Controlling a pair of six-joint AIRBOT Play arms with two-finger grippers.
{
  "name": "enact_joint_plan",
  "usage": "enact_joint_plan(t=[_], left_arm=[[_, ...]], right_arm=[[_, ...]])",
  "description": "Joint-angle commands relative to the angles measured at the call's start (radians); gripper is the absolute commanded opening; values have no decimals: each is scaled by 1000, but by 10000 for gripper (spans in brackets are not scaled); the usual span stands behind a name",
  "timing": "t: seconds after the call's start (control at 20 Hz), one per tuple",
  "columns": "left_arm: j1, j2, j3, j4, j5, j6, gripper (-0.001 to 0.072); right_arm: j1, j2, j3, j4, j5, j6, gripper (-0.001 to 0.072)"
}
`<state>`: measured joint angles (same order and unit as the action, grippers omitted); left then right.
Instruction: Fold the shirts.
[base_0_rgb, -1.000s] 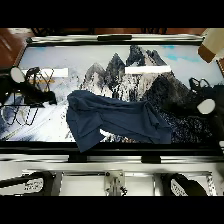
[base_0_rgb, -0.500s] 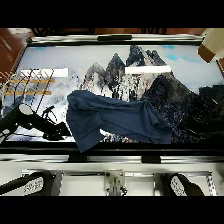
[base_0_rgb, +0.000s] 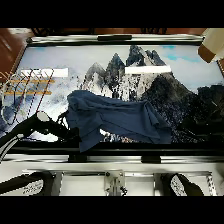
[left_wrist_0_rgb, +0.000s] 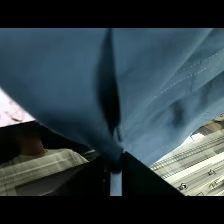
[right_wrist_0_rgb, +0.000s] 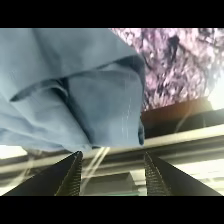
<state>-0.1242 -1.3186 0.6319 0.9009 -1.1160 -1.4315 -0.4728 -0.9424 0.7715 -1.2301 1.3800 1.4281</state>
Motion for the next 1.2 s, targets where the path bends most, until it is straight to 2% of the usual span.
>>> enact_joint_plan(t=[0.0,0.15,0.45,0.7,0.75,0.8,0.85,1.0,1.1,1.15], left_arm=[[-37,-6,-4,3,58,-18,63],[-36,6,5,6,39,11,40],[-36,92,8,12,36,33,40],[-36,140,13,11,44,63,40],[-36,145,13,11,44,63,40],[-36,152,13,11,43,63,40],[-36,162,16,15,44,63,40],[-36,248,122,107,26,63,39],[-19,350,306,176,14,62,39],[1,400,431,196,14,63,38]], right_arm=[[-1,-38,-71,2,-12,-32,505],[-1,-132,-135,63,-68,-61,504],[2,-267,-138,74,-139,-52,505],[82,-350,-138,106,-208,-32,502],[107,-364,-138,106,-229,-14,476],[126,-368,-138,105,-238,-5,208],[134,-366,-135,108,-232,13,73],[134,-298,-69,124,-101,-40,69],[134,-174,50,156,16,-111,69],[133,-88,139,219,60,-167,69]])
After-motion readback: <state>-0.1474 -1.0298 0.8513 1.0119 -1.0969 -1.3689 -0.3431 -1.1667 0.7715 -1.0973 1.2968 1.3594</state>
